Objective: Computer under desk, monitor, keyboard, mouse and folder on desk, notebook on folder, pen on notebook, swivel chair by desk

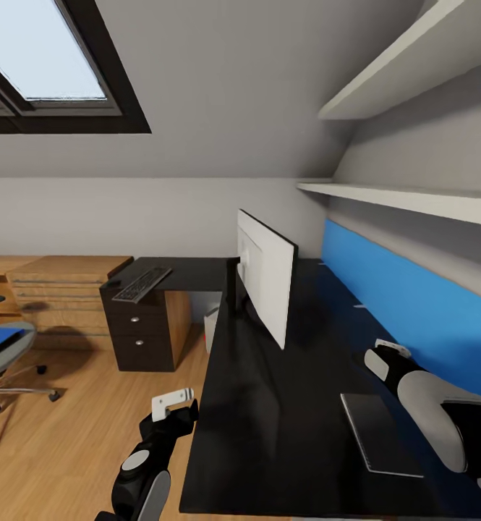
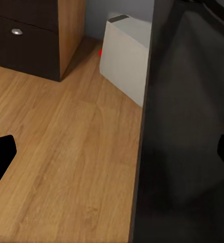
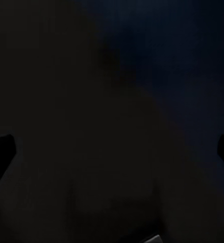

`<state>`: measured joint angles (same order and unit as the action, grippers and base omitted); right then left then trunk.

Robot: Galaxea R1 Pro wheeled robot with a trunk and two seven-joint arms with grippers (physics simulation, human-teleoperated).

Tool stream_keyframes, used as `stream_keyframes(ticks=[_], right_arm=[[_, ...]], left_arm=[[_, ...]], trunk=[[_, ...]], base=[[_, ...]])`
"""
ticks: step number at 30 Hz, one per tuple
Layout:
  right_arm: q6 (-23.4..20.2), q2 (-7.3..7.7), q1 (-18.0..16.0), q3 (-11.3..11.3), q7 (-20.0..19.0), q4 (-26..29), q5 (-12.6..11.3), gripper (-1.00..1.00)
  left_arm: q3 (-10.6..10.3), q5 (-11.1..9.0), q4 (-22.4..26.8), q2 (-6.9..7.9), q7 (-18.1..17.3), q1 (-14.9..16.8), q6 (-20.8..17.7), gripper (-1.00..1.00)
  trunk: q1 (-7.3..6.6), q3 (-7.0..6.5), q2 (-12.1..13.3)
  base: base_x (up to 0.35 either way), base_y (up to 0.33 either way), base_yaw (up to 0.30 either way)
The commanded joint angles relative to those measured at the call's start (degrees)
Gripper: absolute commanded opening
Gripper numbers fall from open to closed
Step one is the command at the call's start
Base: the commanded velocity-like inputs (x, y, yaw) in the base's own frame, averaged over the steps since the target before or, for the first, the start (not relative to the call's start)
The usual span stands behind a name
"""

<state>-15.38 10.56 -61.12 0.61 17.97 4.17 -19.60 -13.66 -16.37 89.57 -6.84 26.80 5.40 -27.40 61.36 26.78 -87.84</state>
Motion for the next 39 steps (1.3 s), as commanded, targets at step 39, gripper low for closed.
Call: stream_keyframes(ticks=[39], right_arm=[[-0.38, -0.25, -0.02, 0.55, 0.23, -0.03, 2.03, 1.0]], left_arm=[[-0.07, -0.51, 0.12, 0.02, 0.57, 0.05, -0.11, 1.0]], trunk=[[6.37, 5.28, -11.68]], base=[[0.0, 0.0, 0.0]])
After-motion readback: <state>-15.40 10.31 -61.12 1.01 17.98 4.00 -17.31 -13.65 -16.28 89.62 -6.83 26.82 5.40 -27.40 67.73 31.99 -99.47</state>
